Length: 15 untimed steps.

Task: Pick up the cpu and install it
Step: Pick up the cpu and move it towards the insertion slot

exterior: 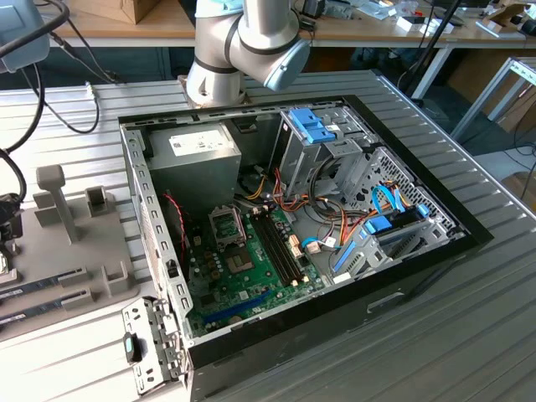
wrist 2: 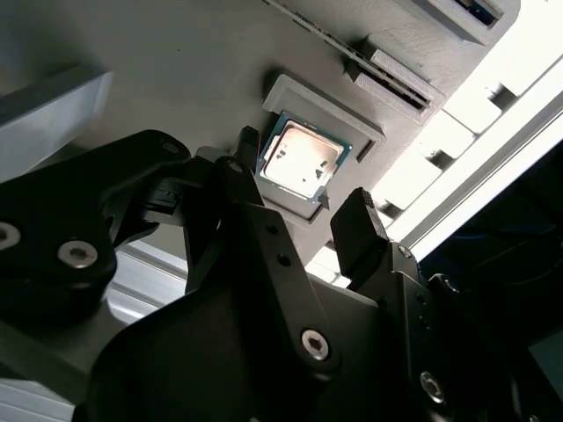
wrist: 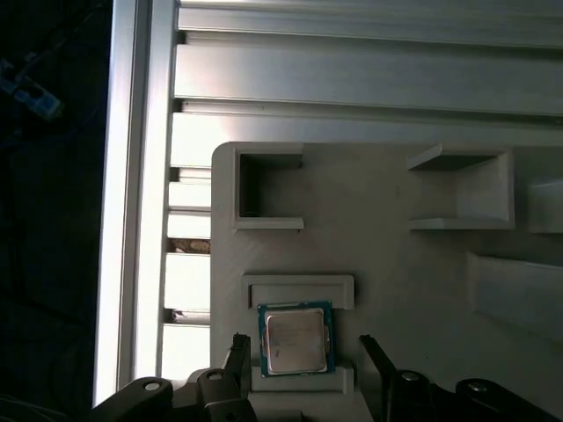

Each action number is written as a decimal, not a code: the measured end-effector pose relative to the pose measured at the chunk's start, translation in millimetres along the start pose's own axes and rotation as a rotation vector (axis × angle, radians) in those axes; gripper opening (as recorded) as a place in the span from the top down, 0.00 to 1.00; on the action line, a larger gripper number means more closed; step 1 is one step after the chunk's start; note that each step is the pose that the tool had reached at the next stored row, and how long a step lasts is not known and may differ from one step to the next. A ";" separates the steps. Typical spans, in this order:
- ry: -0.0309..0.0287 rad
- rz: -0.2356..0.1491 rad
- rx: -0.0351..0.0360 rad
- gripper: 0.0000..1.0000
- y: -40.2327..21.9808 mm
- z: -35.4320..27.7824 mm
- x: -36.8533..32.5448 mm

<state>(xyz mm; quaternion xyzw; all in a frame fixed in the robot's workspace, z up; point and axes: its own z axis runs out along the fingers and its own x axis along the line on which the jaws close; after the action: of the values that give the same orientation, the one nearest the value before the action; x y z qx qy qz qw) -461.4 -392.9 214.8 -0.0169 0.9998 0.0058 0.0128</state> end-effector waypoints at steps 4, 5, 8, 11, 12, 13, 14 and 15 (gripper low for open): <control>0.0000 0.000 0.0002 0.40 0.0 1.6 0.1; 0.0000 0.000 0.0002 0.40 0.0 2.2 0.1; 0.0000 0.000 0.0003 0.40 0.0 3.3 0.1; 0.0000 0.000 0.0004 0.40 -0.1 4.4 0.1; 0.0000 0.000 0.0004 0.40 -0.1 4.7 0.1; 0.0000 0.000 0.0004 0.40 0.0 5.1 0.1; 0.0000 0.000 0.0005 0.40 -0.1 5.4 0.2; 0.0000 0.000 0.0006 0.40 -0.1 5.8 0.1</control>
<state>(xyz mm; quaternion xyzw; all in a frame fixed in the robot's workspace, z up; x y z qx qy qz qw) -461.4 -392.9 209.0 -0.0169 0.9998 0.0055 0.0128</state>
